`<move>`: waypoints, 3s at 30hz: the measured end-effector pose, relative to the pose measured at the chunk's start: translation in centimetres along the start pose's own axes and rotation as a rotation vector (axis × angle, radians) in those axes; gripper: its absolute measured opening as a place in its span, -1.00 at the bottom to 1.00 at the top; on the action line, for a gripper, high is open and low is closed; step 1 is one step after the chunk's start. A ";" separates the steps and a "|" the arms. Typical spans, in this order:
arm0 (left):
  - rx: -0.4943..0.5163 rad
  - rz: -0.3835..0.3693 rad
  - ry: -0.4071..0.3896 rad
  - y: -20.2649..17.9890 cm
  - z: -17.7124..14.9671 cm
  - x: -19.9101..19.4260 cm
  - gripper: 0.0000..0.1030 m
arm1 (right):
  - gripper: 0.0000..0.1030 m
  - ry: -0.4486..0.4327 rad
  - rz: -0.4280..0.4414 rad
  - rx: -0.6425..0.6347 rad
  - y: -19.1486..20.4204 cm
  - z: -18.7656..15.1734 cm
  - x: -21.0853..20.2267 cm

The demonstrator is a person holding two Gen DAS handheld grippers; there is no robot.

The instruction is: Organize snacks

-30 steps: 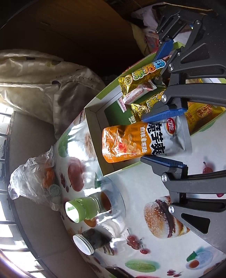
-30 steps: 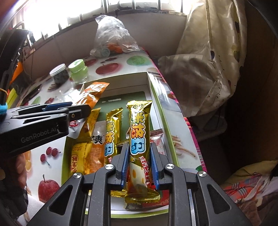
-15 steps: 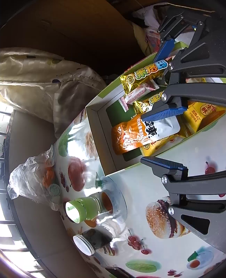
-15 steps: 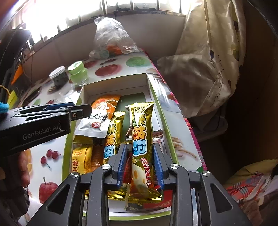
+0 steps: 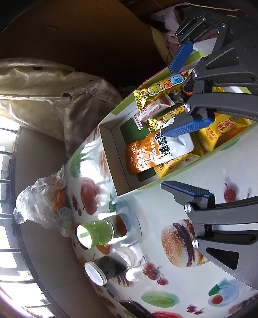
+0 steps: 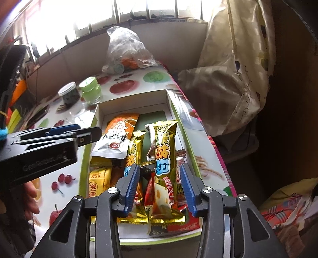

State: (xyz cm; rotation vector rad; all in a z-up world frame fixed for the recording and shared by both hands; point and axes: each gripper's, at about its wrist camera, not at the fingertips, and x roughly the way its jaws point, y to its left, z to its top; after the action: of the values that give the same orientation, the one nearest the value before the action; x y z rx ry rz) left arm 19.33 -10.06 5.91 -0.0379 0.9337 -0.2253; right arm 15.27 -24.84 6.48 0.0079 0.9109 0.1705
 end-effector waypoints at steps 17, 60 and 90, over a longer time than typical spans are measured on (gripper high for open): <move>0.015 0.042 -0.030 0.2 -6.4 -4.8 -0.03 | -0.09 -0.047 -0.029 0.051 0.5 -3.8 -3.8; 0.059 0.084 0.028 -0.8 -14.6 -4.2 0.00 | 0.01 -0.032 -0.128 0.024 2.6 -11.6 -4.4; 0.051 0.080 0.025 -0.7 -14.5 -4.2 0.00 | 0.01 -0.036 -0.145 0.029 2.5 -11.6 -4.4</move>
State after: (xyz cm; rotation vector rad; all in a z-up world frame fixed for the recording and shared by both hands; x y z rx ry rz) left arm 5.15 -8.96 0.68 0.0495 0.9523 -0.1755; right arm 3.11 -23.75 3.01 -0.0279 0.8741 0.0223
